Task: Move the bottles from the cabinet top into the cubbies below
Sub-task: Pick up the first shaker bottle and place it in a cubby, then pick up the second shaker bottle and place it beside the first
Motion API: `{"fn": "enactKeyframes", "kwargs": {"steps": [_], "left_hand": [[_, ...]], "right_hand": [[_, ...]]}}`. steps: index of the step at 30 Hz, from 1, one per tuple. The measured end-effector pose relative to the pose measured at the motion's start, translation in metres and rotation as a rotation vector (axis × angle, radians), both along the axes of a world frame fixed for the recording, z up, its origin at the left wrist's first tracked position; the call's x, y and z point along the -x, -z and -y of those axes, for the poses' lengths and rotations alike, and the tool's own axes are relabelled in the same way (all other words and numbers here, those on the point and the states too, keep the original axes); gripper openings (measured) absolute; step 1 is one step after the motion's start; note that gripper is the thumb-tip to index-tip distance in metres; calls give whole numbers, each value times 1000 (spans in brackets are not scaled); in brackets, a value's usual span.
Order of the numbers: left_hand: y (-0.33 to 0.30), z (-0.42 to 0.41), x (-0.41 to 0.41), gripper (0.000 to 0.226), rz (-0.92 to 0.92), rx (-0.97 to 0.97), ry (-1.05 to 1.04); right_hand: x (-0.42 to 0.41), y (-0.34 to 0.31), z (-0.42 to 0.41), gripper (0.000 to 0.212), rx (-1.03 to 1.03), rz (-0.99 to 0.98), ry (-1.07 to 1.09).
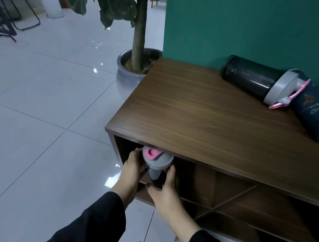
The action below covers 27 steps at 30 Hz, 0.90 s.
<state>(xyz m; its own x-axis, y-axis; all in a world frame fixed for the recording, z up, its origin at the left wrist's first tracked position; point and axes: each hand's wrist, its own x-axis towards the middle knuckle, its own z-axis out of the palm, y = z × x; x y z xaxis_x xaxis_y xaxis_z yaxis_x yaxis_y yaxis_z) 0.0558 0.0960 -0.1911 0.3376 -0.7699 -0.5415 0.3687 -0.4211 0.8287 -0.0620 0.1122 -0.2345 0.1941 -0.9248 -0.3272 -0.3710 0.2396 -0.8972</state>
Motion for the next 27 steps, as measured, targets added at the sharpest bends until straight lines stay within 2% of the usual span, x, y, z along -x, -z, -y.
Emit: {"fn": "enactKeyframes", "kwargs": {"steps": [5,8,11,13,15,17,20,22,23,25,26,27], "left_hand": [[5,5,-2,36,3,13,-8],[8,4,-1,40,2,39,4],[18,-14,3,42,103,22,62],[27,-38,7,40,246,-10,51],[28,-67,11,46,425,39,65],[14,-90,17,52,666,159,129],[-33,-100,32,54,878,570,191],[-72,-90,50,58,967,895,261],[-90,-81,59,60,986,991,287],[-122,-55,75,45,1009,1006,316],[-130,-38,82,33,1029,941,333],[-138,-21,89,27,1056,855,361]], "right_hand": [[2,5,3,85,-10,-66,-57],[7,0,-1,84,26,-45,-66],[20,-2,-11,76,15,-32,-77],[33,-10,-25,60,-1,-63,-89],[51,-30,-45,26,120,-73,-128],[73,-63,-60,11,371,-162,-100],[110,-126,-61,26,749,-177,36],[133,-161,-42,26,841,-177,152],[143,-177,-28,23,834,-153,202],[163,-199,9,7,795,-127,291],[173,-207,30,8,789,-183,319],[183,-213,54,22,791,-278,330]]}}
